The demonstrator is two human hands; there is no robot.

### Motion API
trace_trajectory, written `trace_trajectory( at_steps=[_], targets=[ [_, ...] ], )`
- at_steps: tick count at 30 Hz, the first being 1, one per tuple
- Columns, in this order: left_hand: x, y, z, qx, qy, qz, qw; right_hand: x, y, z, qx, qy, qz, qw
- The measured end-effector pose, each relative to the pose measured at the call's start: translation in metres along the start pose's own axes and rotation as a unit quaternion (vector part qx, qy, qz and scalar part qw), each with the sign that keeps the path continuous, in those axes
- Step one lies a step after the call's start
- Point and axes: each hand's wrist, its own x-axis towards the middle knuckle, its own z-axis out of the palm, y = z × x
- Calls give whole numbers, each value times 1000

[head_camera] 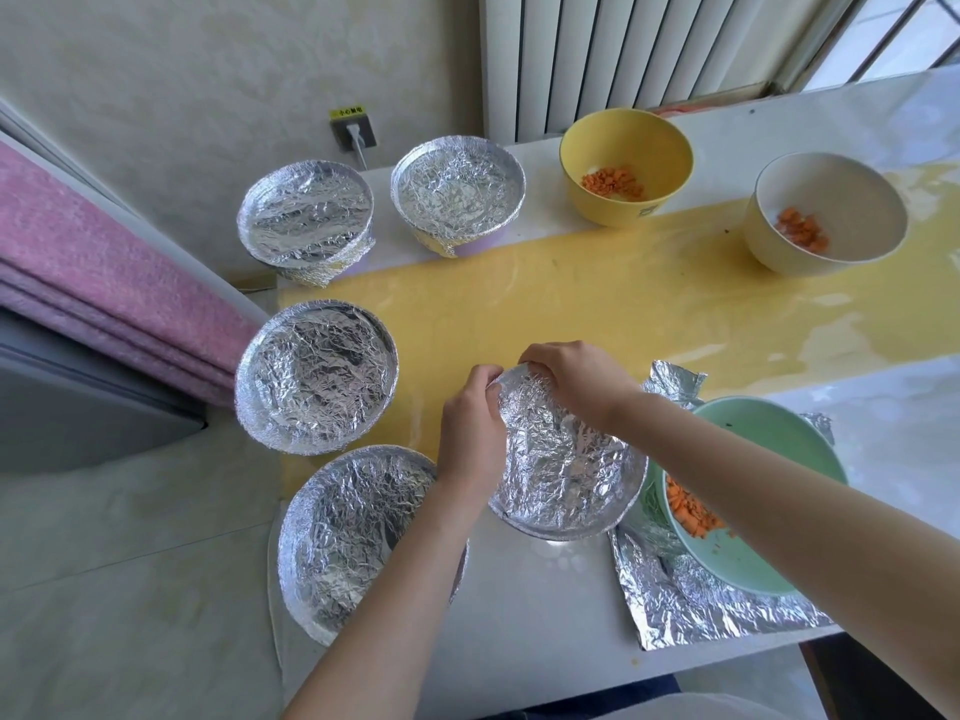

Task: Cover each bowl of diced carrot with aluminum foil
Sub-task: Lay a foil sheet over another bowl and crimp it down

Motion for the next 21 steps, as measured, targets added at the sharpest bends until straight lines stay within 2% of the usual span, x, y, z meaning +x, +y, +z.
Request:
trace_trajectory(
  at_steps=[3,8,14,21],
  targets=[
    [-1,-3,0,14,6,-24,1000,3,-1,-2,-26,-14,26,999],
    [-5,-1,1,34,17,-39,999,4,-8,-5,-8,-50,-3,999],
    [-4,-2,3,36,15,-41,998,5,-16,-7,-48,-49,13,998],
    [-6,1,3,49,-1,-22,999,2,-14,-4,-63,-55,-46,995]
  ],
)
